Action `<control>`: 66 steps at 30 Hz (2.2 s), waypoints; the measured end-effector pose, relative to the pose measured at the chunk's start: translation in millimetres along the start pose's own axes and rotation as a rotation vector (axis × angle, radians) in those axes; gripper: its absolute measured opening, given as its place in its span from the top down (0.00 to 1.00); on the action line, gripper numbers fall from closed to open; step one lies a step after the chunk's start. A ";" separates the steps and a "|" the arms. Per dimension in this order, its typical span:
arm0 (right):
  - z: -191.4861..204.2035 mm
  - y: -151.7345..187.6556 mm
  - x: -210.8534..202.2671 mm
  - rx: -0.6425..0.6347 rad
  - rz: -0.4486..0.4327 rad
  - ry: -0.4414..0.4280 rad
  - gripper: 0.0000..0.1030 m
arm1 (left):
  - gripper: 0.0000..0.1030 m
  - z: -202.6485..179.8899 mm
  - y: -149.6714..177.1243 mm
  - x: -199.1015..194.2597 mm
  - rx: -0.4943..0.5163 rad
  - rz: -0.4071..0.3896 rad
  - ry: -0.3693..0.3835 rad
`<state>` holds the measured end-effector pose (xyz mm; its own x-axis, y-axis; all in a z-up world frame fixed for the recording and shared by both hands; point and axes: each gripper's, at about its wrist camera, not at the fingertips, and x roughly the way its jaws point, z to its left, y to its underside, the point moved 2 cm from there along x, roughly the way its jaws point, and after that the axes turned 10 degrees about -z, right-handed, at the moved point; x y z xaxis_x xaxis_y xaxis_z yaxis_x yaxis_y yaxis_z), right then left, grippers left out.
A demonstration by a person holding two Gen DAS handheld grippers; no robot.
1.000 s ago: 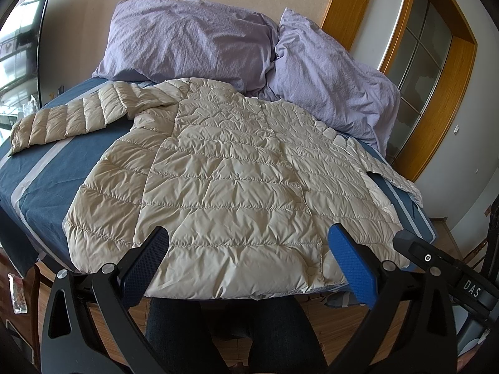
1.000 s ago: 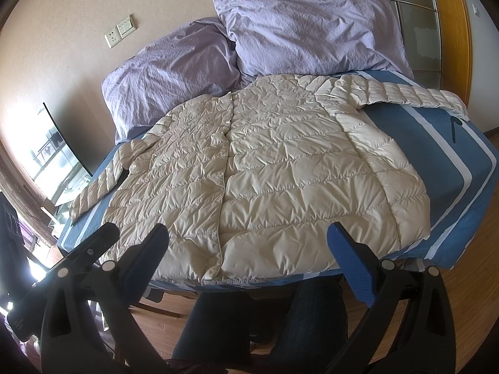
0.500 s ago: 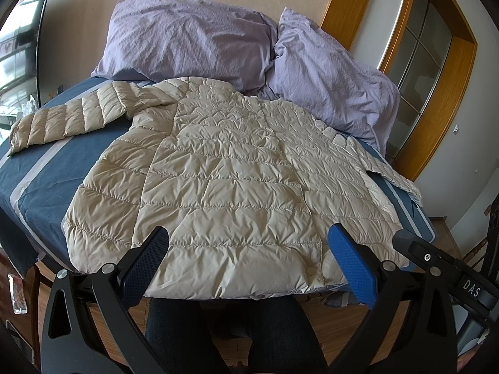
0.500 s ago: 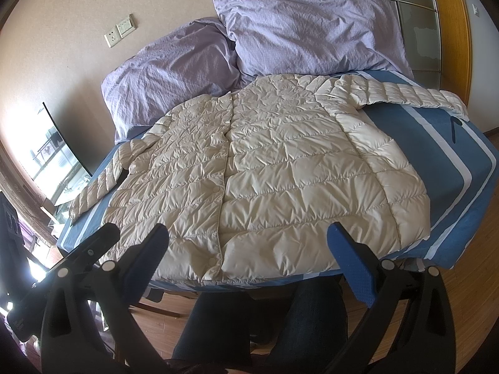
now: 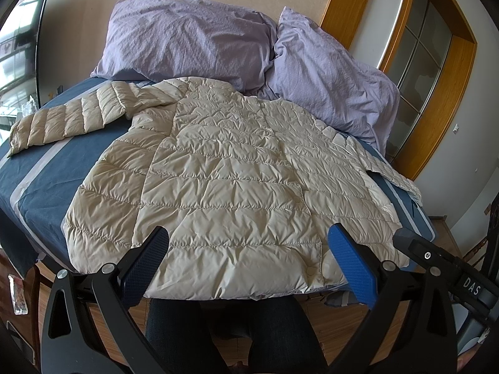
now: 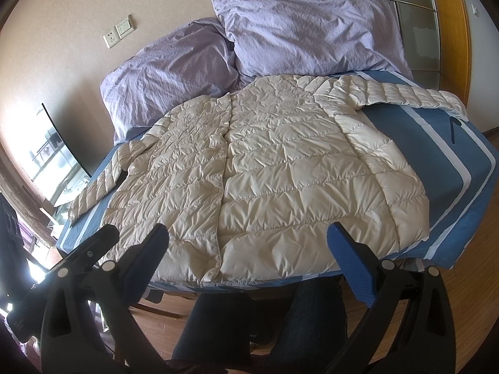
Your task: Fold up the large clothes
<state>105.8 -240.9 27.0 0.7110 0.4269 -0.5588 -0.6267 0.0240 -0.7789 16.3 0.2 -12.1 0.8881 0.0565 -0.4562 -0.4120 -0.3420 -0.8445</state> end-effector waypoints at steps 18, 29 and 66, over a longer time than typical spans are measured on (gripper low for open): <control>-10.5 -7.8 15.3 0.006 -0.008 0.035 0.02 | 0.01 7.0 0.0 17.1 0.005 0.023 -0.022; -63.2 -50.0 50.5 0.043 -0.031 0.170 0.02 | 0.01 20.6 -31.8 60.2 0.094 0.038 -0.128; -455.1 -165.1 142.9 0.553 -0.077 0.799 0.34 | 0.01 76.6 -53.3 206.4 0.138 0.219 -0.352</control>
<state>456.1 -595.3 -53.7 0.6355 -0.3279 -0.6990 -0.4853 0.5344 -0.6920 205.9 101.9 -82.7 0.6633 0.3210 -0.6760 -0.6271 -0.2546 -0.7362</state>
